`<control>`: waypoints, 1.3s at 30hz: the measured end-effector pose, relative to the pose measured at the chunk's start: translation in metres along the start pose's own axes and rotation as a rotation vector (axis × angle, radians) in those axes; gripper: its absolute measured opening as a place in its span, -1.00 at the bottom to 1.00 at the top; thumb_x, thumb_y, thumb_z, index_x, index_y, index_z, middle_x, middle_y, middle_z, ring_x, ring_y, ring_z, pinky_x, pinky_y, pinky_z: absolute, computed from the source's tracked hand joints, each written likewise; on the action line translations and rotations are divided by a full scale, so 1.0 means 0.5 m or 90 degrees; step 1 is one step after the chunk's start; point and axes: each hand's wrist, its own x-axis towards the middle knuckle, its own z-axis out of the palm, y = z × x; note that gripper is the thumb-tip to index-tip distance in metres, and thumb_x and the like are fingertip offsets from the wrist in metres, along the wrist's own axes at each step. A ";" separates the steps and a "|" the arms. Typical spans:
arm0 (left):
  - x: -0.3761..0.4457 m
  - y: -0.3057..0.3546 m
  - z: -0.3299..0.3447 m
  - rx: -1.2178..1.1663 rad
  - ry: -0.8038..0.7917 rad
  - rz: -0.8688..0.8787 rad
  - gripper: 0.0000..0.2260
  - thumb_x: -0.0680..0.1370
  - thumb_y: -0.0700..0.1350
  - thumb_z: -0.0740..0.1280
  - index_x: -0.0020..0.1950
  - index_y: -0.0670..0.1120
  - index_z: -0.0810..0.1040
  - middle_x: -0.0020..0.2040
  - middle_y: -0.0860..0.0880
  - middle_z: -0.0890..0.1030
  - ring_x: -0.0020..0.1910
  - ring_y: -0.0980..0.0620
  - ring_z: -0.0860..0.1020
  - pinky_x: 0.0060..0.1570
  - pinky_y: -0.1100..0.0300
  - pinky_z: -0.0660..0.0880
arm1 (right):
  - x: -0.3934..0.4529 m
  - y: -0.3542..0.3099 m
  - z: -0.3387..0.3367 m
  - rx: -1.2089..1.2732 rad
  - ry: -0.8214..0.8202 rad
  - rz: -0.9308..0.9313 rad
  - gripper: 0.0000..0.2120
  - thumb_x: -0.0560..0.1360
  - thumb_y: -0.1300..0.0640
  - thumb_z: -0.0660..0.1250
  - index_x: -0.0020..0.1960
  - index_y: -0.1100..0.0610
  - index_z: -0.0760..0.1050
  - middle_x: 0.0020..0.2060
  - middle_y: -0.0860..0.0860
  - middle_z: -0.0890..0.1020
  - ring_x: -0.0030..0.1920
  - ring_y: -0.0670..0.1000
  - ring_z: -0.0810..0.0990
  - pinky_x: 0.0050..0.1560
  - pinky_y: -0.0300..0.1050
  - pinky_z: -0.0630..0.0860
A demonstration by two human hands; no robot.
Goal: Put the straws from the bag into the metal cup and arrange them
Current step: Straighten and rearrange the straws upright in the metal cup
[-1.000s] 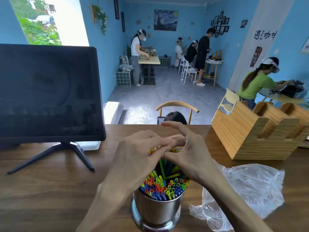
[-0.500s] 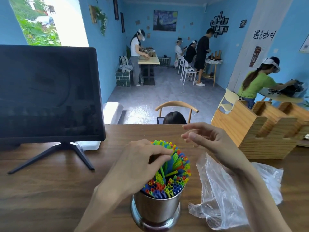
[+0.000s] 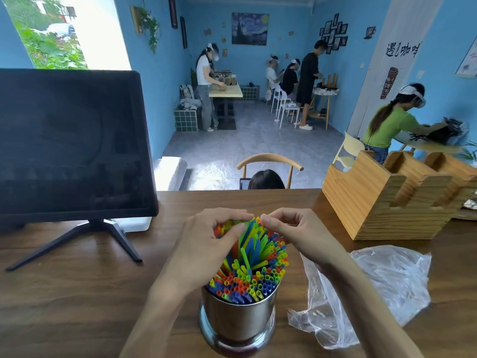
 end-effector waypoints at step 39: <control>0.051 0.019 -0.081 -0.144 0.054 -0.199 -0.81 0.56 0.02 0.43 -0.23 0.07 0.76 -0.21 0.18 0.72 -0.17 0.30 0.57 0.00 0.14 0.48 | 0.040 -0.015 0.019 0.091 -0.033 0.028 -0.72 0.38 -0.10 0.45 0.04 -0.05 0.70 0.01 0.00 0.74 0.14 0.03 0.67 0.30 0.15 0.52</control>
